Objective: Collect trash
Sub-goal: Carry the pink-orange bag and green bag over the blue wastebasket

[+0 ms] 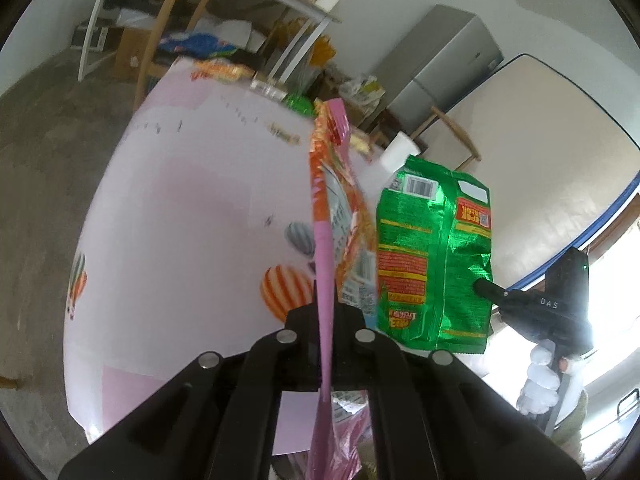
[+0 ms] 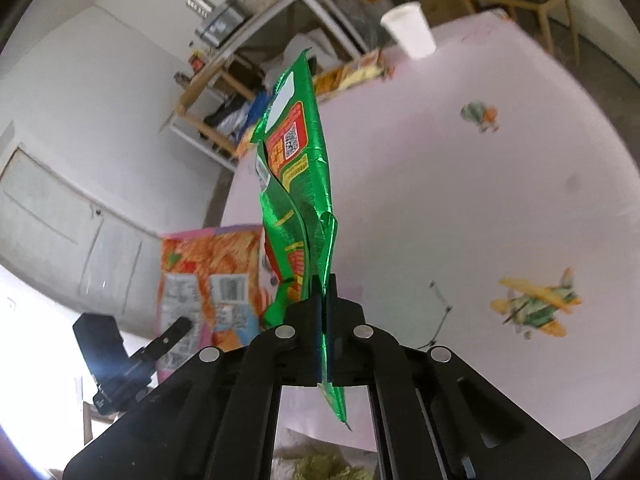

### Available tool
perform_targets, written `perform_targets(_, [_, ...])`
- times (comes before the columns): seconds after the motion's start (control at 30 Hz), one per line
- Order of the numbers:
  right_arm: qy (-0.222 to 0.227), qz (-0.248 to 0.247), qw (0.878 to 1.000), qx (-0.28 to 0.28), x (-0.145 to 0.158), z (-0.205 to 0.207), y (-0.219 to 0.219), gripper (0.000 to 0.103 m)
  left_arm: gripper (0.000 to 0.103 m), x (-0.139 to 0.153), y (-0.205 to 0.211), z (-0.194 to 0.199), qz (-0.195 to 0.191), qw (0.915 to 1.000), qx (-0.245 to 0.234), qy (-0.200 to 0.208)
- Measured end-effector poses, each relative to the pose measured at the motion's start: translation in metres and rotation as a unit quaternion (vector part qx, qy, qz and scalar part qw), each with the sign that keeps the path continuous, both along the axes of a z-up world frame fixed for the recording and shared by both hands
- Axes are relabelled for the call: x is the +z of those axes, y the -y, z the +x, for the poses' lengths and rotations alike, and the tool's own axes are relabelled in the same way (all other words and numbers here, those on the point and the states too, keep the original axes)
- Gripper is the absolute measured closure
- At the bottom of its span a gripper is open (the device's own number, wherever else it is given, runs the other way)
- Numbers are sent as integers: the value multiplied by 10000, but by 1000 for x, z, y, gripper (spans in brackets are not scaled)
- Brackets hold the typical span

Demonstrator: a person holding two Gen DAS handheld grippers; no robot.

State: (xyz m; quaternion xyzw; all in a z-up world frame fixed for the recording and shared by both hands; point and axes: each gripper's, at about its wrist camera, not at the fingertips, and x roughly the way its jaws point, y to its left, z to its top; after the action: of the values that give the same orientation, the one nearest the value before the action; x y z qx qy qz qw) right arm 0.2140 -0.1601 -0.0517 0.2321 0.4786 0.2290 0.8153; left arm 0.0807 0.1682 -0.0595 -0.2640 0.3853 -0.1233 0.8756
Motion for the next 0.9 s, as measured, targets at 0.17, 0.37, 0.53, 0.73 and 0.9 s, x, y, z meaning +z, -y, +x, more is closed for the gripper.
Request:
perform_targets(0.17, [291,76,9988,-389,15,-7,35,103,103,19,10,-4,-10,9997,-24,238])
perform_targets(0.37, [723,378,9890,-1232,34,-31,111,103,103,44,32,-2,17,9987,-217,452])
perform_targets(0.53, [1109,401,9637,-2397,53,-76,199,103,103,63,73,12,88,9951,-704,691])
perform_targets(0.73, [1099,336,9129,-3917,40,-155,307,103,103,69,145,41,157,9857,-1514,727])
perform_targets(0.9, [538,781,8743,-4760,-14,-199,371,103,103,68,216,67,244,9738,-2176,617])
